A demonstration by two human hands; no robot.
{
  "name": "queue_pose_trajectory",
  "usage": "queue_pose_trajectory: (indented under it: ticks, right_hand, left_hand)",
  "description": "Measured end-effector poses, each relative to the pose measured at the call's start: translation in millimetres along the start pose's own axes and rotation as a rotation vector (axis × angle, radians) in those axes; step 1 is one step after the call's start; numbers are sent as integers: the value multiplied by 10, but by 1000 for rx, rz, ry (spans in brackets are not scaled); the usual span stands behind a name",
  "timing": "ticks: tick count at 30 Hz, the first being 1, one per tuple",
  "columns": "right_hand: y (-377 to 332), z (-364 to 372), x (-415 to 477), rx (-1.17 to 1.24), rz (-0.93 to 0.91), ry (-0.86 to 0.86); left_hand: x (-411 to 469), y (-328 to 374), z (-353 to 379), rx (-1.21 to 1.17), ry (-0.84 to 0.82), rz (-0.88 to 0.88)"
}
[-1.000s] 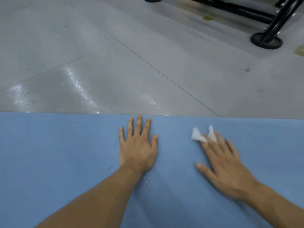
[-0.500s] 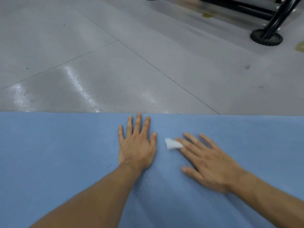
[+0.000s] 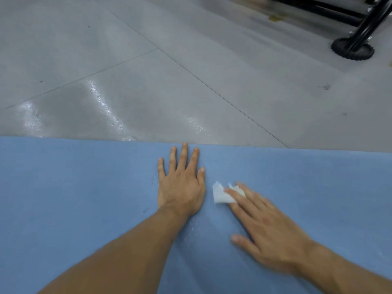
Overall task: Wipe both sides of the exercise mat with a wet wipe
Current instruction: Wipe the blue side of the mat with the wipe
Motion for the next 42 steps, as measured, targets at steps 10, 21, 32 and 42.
queue_pose_trajectory:
  ticks: [10,21,32,42]
  right_hand:
    - [121,37,-344,-52,-8,21]
    - [1005,-147,-94,149,432,22]
    - [-372,291,-1048,-370,-300,-20]
    - [1136,-57,-669,-18,396,32]
  left_hand:
    - [3,-14,12,21,-9,2]
    - [-6,-8,6,21,-9,-1]
    - [9,-12,26,29,2,0]
    - [12,-12,30,29,10,1]
Point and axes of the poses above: each hand's wrist, its own x-axis towards the middle knuckle, its own z-axis out of the palm, y = z × x, the point moved 1 cm from there along x, towards the middle knuckle, and after that the axes turned 13 degrees about -z, right-handed, at the moved point
